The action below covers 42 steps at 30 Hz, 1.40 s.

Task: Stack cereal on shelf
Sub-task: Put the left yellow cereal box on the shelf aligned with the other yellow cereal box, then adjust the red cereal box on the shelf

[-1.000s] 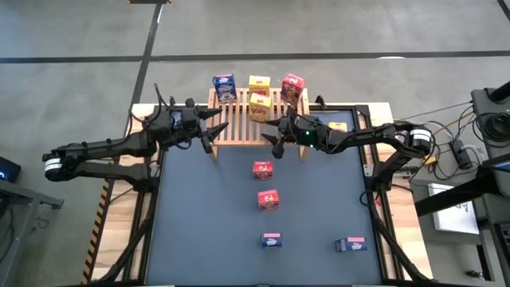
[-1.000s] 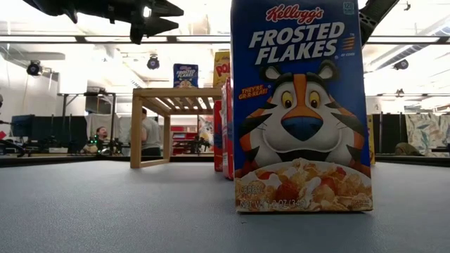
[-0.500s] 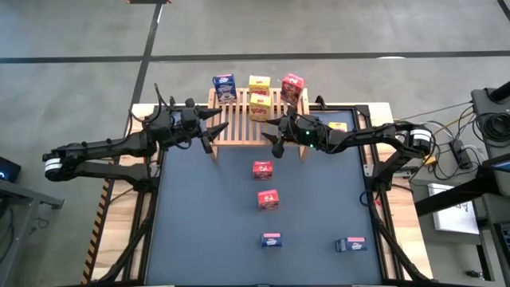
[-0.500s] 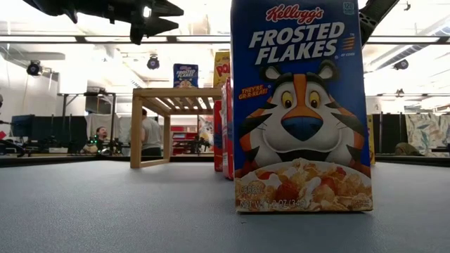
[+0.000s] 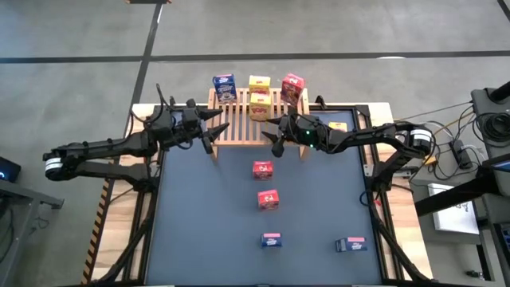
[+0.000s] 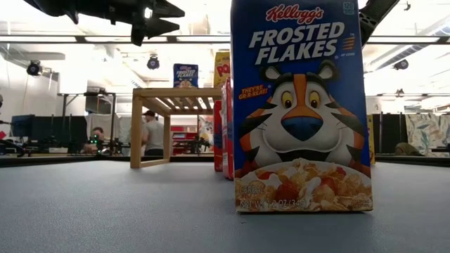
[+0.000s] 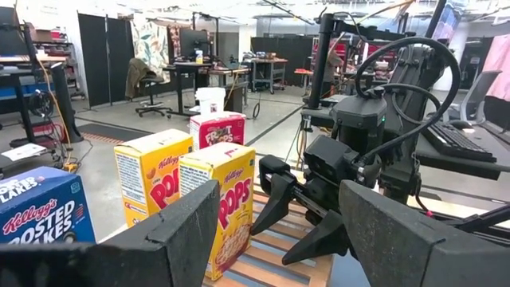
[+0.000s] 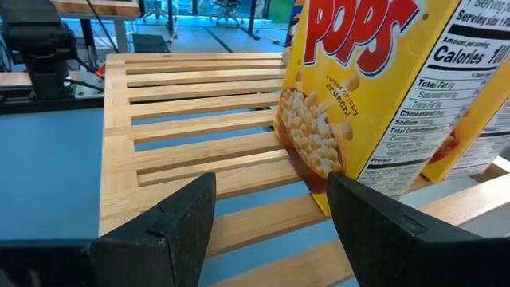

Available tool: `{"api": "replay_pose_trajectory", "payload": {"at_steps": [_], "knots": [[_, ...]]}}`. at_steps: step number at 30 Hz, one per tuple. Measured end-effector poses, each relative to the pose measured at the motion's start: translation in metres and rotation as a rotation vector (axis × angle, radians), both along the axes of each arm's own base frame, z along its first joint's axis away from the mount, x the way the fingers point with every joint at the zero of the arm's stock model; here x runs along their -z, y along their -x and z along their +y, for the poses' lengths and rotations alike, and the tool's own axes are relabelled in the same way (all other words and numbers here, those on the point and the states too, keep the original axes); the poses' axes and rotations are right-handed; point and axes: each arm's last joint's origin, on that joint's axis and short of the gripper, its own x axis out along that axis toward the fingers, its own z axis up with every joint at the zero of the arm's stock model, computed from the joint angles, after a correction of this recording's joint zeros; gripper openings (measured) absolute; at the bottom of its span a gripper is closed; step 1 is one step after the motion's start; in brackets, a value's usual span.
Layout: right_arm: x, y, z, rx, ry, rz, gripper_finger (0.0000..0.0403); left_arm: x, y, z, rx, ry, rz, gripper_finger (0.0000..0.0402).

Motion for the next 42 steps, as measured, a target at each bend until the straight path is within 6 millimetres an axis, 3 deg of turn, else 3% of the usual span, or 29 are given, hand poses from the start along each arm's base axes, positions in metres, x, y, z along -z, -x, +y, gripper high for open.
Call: {"api": "replay_pose_trajectory", "payload": {"at_steps": [19,30,36,42], "knots": [[-0.004,0.002,0.0,0.025,0.018,0.003,0.0231,0.002,-0.002,0.001,0.0,0.003,0.011,0.0242],[-0.026,0.021,0.01,0.013,-0.001,0.053,0.0231,0.003,-0.003,0.001,0.0,-0.016,0.029,0.0242],[-0.047,0.041,0.032,-0.05,-0.008,0.104,0.0231,0.003,-0.003,0.0,0.015,-0.016,0.033,0.0242],[-0.072,0.074,0.062,-0.109,-0.016,0.08,0.0231,0.004,-0.003,0.0,0.017,-0.016,0.033,0.0242]]}}
